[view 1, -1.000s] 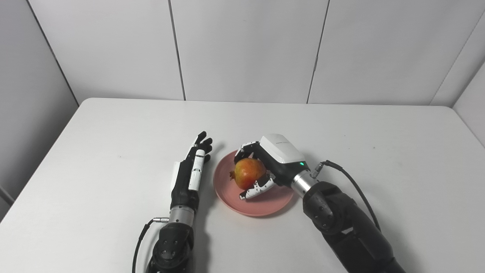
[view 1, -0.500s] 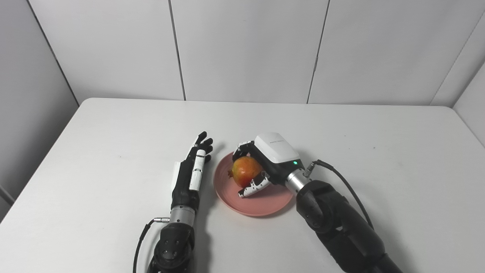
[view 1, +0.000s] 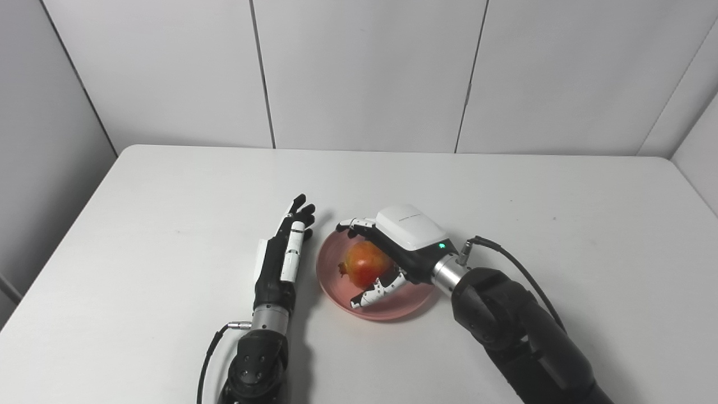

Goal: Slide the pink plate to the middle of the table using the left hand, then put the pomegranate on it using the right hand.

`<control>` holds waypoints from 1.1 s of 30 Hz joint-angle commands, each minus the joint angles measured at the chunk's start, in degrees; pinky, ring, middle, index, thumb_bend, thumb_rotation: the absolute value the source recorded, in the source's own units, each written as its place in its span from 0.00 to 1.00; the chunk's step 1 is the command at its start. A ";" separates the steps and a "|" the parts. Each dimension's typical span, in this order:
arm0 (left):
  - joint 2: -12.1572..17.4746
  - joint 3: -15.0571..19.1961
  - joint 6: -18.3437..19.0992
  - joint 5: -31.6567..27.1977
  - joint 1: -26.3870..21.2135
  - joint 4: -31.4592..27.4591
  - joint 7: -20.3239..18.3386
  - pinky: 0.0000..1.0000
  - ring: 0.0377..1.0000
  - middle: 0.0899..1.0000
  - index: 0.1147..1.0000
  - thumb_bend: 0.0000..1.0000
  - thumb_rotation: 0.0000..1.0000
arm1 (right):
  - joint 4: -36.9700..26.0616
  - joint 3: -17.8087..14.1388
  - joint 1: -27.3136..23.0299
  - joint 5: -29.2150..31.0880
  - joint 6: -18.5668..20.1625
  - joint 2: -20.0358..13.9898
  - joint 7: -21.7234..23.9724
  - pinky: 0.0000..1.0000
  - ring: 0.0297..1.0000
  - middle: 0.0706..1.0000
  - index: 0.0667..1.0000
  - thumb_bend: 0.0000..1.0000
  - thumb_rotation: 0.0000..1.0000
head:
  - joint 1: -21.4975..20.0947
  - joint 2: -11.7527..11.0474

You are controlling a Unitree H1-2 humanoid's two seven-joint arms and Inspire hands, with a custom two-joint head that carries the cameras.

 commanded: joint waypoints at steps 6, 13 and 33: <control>-0.54 -1.11 0.14 0.12 0.27 -0.51 -0.65 0.92 0.91 0.90 0.89 0.36 1.00 | -4.13 -1.76 -0.50 0.65 0.92 -1.07 2.27 0.86 0.90 0.91 0.91 0.93 0.52 | -0.11 -0.25; -0.45 -1.36 0.19 0.36 0.52 -0.51 -0.66 0.92 0.91 0.90 0.90 0.36 1.00 | -5.21 -3.24 0.54 0.37 0.43 -1.12 0.80 0.88 0.92 0.93 0.95 0.96 0.61 | -0.18 -0.64; -0.88 -1.02 -3.40 -1.13 1.55 0.25 -0.76 0.92 0.91 0.91 0.91 0.37 1.00 | -17.66 -26.48 12.71 28.98 4.43 10.32 -13.55 0.86 0.92 0.93 0.92 0.60 1.00 | -0.67 -2.93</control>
